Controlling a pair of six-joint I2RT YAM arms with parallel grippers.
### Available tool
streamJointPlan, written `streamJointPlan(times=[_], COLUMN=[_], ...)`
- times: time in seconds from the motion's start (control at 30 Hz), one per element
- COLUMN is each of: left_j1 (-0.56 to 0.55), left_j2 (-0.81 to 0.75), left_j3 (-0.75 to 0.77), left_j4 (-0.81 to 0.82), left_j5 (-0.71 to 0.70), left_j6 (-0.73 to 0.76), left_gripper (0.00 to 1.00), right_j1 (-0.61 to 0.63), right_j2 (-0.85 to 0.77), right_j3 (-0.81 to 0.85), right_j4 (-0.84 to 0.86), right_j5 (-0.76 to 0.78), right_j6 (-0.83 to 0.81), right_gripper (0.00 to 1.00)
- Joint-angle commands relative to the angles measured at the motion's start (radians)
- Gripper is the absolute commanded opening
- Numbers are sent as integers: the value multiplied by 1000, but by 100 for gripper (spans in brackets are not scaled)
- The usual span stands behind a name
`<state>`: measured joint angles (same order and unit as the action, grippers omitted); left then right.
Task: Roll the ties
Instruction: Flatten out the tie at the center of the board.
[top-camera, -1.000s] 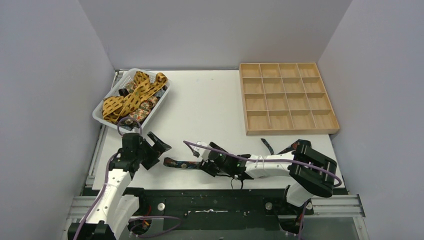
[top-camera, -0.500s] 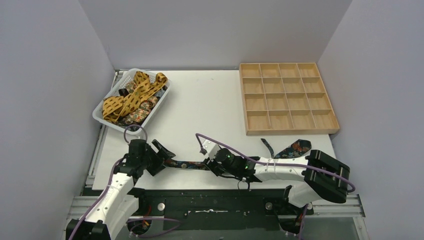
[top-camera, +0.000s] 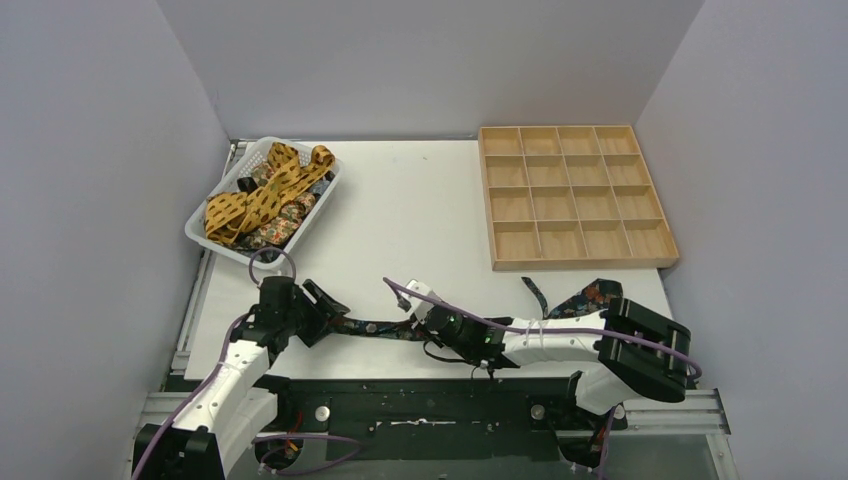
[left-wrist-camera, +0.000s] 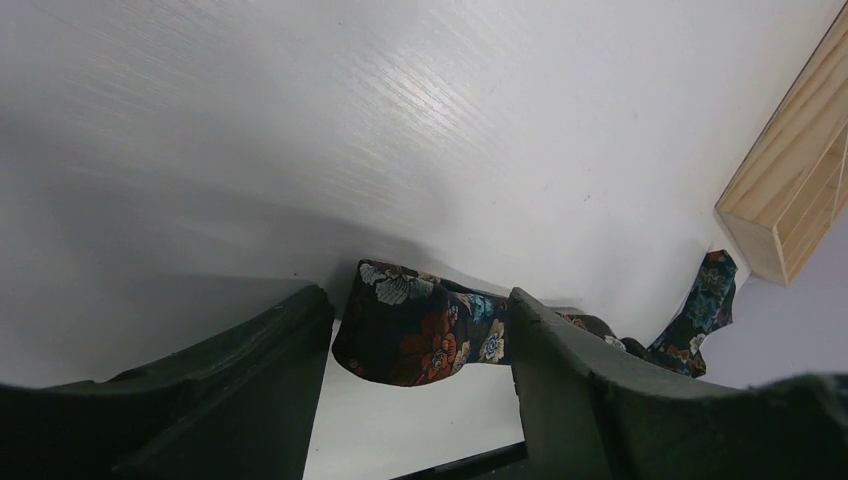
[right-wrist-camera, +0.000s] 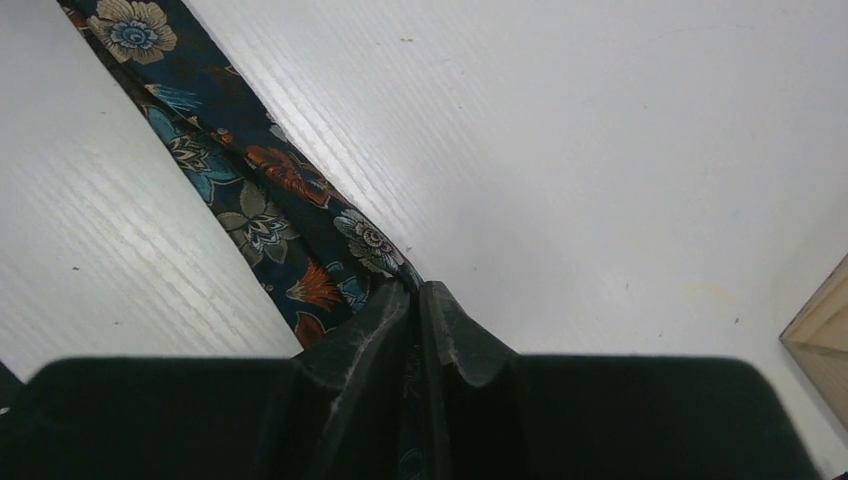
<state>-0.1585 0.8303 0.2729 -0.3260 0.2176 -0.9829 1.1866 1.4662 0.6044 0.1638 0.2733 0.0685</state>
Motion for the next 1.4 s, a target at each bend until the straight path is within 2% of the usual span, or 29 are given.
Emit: streamJointPlan(times=[0.0,0.23,0.47,0.6,0.7,0.87,0.9,0.97,1.07,1.1,1.13,1.17,1.27,1.37], left_j1=[-4,-3,-3,-4,-3,-4,-4,-5,-4,-4,-3,-3,-4,-3], left_j2=[6,-11,-19,-25,-28,-34,-38,-49,-70,-78,-82,-86,-94,-92], left_j3=[15,8,-5,-12,-15,-8,-6,3,16,19,21,22,21,32], left_j4=[23,13,14,19,28,39,48,64,60,55,52,50,54,48], left_j5=[-16,-14,-14,-10,-9,-9,-7,-4,-11,-15,-18,-19,-19,-14], left_j6=[25,26,25,21,22,34,37,42,41,40,38,36,28,31], left_gripper=[62,57,45,39,29,13,9,0,0,0,0,0,0,0], right_j1=[17,96,132,126,87,-107,-154,-227,-345,-427,-474,-585,-843,-999], right_j2=[-28,25,32,-22,-97,-275,-314,-392,-442,-447,-448,-444,-398,-309], right_j3=[17,1,8,48,72,78,76,72,94,98,96,88,64,62], right_j4=[83,60,-24,-91,-131,-248,-278,-370,-615,-665,-694,-698,-673,-671], right_j5=[112,138,148,156,117,7,3,59,231,236,213,152,-103,-231], right_j6=[23,0,56,99,145,325,358,425,564,582,581,557,485,444], right_gripper=[11,13,21,35,53,73,75,79,86,87,88,88,87,81])
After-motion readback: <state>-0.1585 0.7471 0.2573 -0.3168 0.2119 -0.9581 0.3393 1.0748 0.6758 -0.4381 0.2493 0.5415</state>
